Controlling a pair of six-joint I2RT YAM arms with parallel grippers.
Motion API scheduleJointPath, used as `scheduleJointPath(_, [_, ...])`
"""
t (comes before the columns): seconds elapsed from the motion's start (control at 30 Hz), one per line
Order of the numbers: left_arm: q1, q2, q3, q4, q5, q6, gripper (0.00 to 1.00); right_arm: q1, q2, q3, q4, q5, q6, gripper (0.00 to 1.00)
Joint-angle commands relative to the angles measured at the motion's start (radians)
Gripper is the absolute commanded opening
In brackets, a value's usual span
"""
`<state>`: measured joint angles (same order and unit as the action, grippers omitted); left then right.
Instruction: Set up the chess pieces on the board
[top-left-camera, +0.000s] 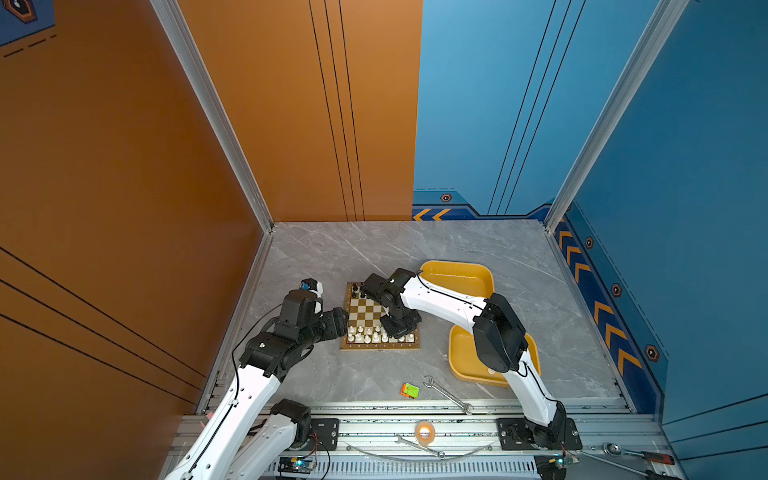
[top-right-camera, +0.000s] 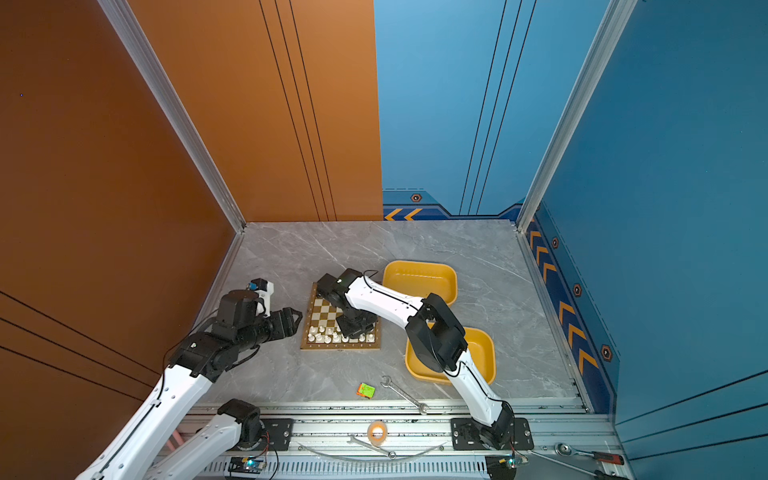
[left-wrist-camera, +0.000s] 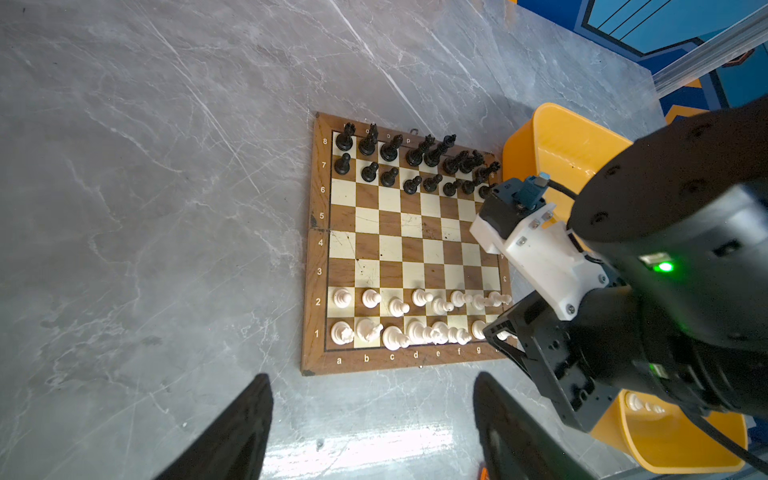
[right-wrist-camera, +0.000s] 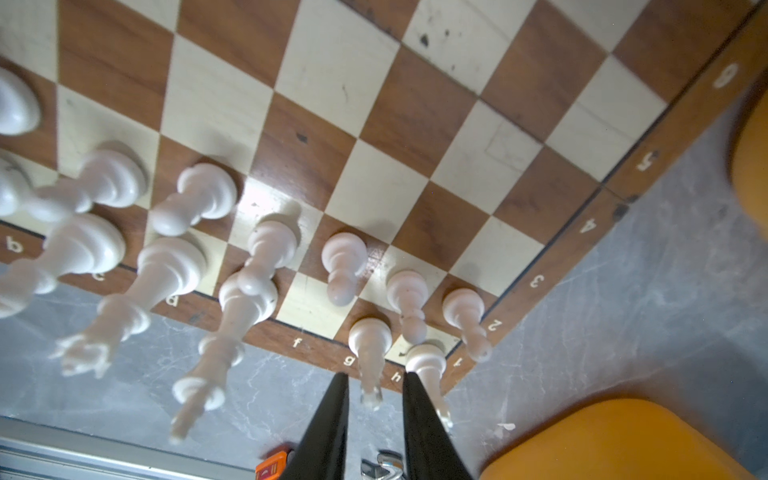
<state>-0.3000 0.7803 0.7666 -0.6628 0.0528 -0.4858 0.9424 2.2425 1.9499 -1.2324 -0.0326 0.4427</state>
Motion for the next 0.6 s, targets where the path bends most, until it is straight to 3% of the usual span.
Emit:
scheduleJointPath(0.0, [0.01,-0.001,-0.007,0.014,0.015,0.018,0.77,-0.004,-0.052,0.041,-0.053,-0.002,0.002,0.3])
scheduleJointPath(0.17, [0.013,0.005,-0.009,0.033,0.013,0.02,0.78,-0.011,-0.095,0.106,-0.087,0.034,0.005,0.41])
scheduleJointPath(0.33, [0.013,0.056,0.009,0.082,0.04,0.027,0.79,-0.045,-0.196,0.088,-0.105,0.122,0.026,0.45])
scheduleJointPath(0.47, [-0.004,0.144,0.039,0.156,0.075,0.038,0.79,-0.112,-0.339,-0.12,-0.091,0.218,0.065,0.45])
scheduleJointPath(0.57, [-0.041,0.236,0.079,0.218,0.087,0.045,0.8,-0.183,-0.485,-0.377,-0.048,0.229,0.127,0.44])
